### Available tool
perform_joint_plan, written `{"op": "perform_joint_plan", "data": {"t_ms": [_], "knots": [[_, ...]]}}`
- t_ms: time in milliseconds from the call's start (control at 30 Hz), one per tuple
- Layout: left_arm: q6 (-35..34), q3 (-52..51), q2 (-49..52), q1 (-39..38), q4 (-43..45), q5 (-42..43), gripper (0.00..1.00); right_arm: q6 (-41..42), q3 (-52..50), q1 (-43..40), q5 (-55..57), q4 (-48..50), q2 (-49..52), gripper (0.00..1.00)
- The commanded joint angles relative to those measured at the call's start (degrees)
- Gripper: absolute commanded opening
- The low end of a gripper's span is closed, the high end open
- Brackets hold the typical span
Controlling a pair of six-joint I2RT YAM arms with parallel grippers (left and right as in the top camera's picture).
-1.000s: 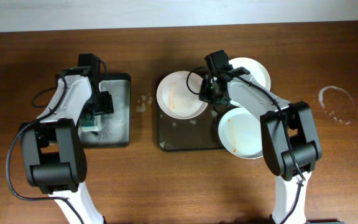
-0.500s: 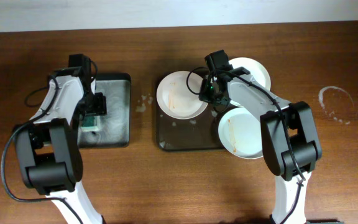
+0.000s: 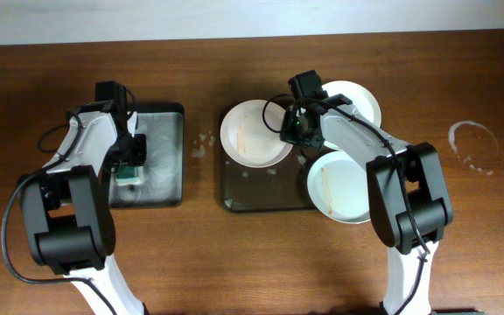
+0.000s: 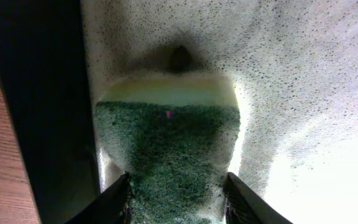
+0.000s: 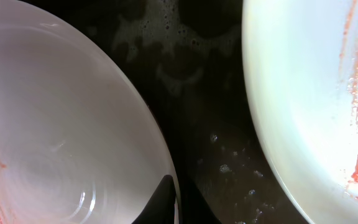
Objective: Clean dirty plates on tray and stack at the side
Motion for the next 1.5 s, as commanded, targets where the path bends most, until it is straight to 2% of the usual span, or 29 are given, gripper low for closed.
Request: {"op": "perform_joint_plan", "data": {"t_ms": [0, 167, 367, 667, 1000, 1267, 1467], "knots": [[0.17, -0.50, 0.28, 0.22, 0.33, 0.79, 0.35, 0.13, -0.24, 0.17, 0.31, 0.37, 1.07, 0.06], [0.13, -0.48, 0.28, 0.20, 0.33, 0.79, 0.17, 0.13, -0.24, 0.17, 0.31, 0.37, 1.07, 0.06], [-2.51, -0.48, 0.28, 0.02, 1.40, 1.18, 0.01, 0.13, -0.24, 0.17, 0.31, 0.37, 1.07, 0.06], [-3.21, -0.07, 0.26, -0.76, 1.29, 2.34, 0.01, 0.13, -0.24, 0.17, 0.31, 0.31, 1.07, 0.06], [-4.00, 12.52, -0.17, -2.82, -10.75, 5.57, 0.01, 0.13, -0.24, 0.17, 0.28, 0.20, 1.07, 0.06], [-4.00, 13.09, -0.17, -8.63, -10.47, 5.84, 0.01, 0.09, -0.24, 0.17, -0.98, -0.11, 1.07, 0.06], [-4.00, 13.09, -0.17, -8.70, -10.71, 8.87, 0.01, -1.42, -0.24, 0.17, -2.91, -2.05, 1.07, 0.04]]}}
